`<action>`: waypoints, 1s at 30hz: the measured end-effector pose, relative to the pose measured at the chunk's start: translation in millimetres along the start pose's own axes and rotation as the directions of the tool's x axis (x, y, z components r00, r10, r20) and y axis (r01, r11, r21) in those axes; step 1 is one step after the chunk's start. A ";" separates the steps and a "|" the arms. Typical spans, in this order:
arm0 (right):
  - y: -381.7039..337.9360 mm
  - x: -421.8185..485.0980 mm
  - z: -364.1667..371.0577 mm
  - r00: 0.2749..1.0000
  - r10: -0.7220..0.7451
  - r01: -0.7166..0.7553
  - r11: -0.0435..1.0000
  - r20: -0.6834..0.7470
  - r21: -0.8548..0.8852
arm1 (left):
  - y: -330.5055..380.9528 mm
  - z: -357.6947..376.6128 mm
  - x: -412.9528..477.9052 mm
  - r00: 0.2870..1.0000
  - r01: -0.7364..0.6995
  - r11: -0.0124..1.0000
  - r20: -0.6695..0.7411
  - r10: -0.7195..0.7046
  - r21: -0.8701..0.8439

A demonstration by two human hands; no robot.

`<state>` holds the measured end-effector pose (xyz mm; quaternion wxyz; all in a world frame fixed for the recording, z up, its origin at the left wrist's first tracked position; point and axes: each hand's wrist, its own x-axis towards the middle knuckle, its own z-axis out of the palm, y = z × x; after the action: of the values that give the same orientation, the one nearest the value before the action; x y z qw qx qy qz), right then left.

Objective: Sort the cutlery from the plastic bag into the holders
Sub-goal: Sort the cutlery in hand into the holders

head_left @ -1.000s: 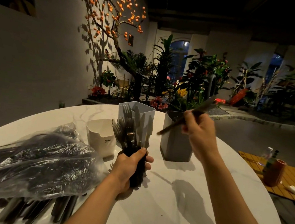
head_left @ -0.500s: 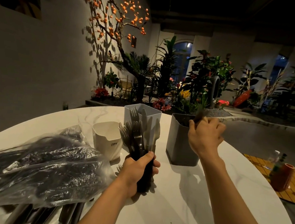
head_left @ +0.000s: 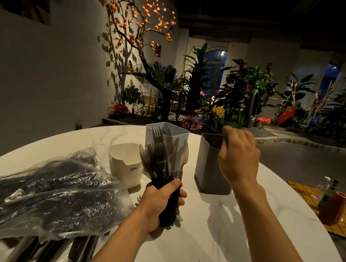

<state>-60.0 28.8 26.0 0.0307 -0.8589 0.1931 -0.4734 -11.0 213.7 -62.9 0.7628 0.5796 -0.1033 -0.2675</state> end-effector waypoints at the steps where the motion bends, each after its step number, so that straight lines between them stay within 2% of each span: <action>1: 0.6 -2.4 0.7 0.990 0.046 -0.035 0.996 0.132 -0.085 | 0.0 -0.3 0.1 1.000 0.002 1.000 0.001 -0.002 0.002; 3: 2.2 -4.7 3.6 0.907 0.168 -0.114 0.981 0.386 -0.160 | -0.3 -1.4 1.4 1.000 0.007 1.000 0.002 -0.007 0.006; 5: 2.5 -5.5 8.2 0.856 0.223 -0.161 0.972 0.466 -0.169 | -0.6 -2.3 2.3 1.000 0.014 1.000 0.010 -0.014 0.004; 7: -1.0 -7.0 7.8 0.917 0.213 -0.173 0.974 0.337 -0.146 | -0.5 -2.7 2.7 1.000 0.017 1.000 0.024 -0.017 -0.001; 9: -9.0 -8.8 6.8 0.994 0.098 -0.097 0.995 0.040 -0.027 | 0.3 -3.9 2.8 0.999 0.020 1.000 0.044 -0.019 -0.016; 10: -14.2 -8.9 7.6 0.997 0.040 -0.038 0.998 -0.065 0.042 | 0.9 -4.7 2.8 0.998 0.021 0.999 0.054 -0.020 -0.024; 11: -19.9 -8.2 8.3 0.999 0.013 -0.006 0.993 -0.052 0.118 | 1.5 -5.5 2.6 0.998 0.021 0.999 0.067 -0.019 -0.032; 12: -26.6 -7.4 8.3 0.997 0.016 -0.031 0.980 0.077 0.195 | 2.0 -6.3 2.2 0.997 0.019 0.999 0.082 -0.016 -0.041; 13: -33.7 -8.1 10.0 0.954 0.036 -0.115 0.961 0.299 0.251 | 2.3 -6.8 1.8 0.995 0.016 0.999 0.097 -0.011 -0.051; 14: -40.5 -11.0 11.0 0.845 0.046 -0.236 0.926 0.532 0.296 | 2.5 -6.8 0.7 0.994 0.009 0.998 0.112 -0.003 -0.058; 15: -46.0 -15.4 12.2 0.713 0.031 -0.368 0.867 0.700 0.336 | 2.7 -6.8 -0.3 0.992 -0.002 0.998 0.124 0.009 -0.057; 16: -49.4 -20.8 14.3 0.600 -0.010 -0.474 0.801 0.800 0.366 | 2.9 -6.6 -1.3 0.991 -0.013 0.999 0.131 0.020 -0.051; 17: -50.9 -26.5 15.9 0.533 -0.057 -0.549 0.736 0.844 0.396 | 2.7 -6.5 -2.1 0.990 -0.018 0.999 0.136 0.024 -0.045; 18: -50.5 -31.1 18.1 0.503 -0.097 -0.606 0.669 0.859 0.430 | 2.5 -6.7 -2.8 0.990 -0.012 0.999 0.139 0.018 -0.044; 20: -46.5 -33.2 20.7 0.502 -0.129 -0.677 0.557 0.855 0.482 | 2.3 -7.3 -3.3 0.989 0.013 0.998 0.150 -0.005 -0.057; 22: -43.7 -29.6 19.1 0.520 -0.133 -0.684 0.526 0.843 0.505 | 2.7 -7.1 -3.0 0.987 0.020 0.998 0.160 -0.010 -0.062; 30: -46.7 -21.9 12.1 0.570 -0.050 -0.618 0.632 0.820 0.468 | -0.2 -6.2 -0.9 0.990 -0.006 1.000 0.143 0.006 0.000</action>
<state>-46.3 78.2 12.8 0.5265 -0.8394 0.1092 -0.0787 -9.0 219.3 -64.9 0.7541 0.5590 -0.1595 -0.3058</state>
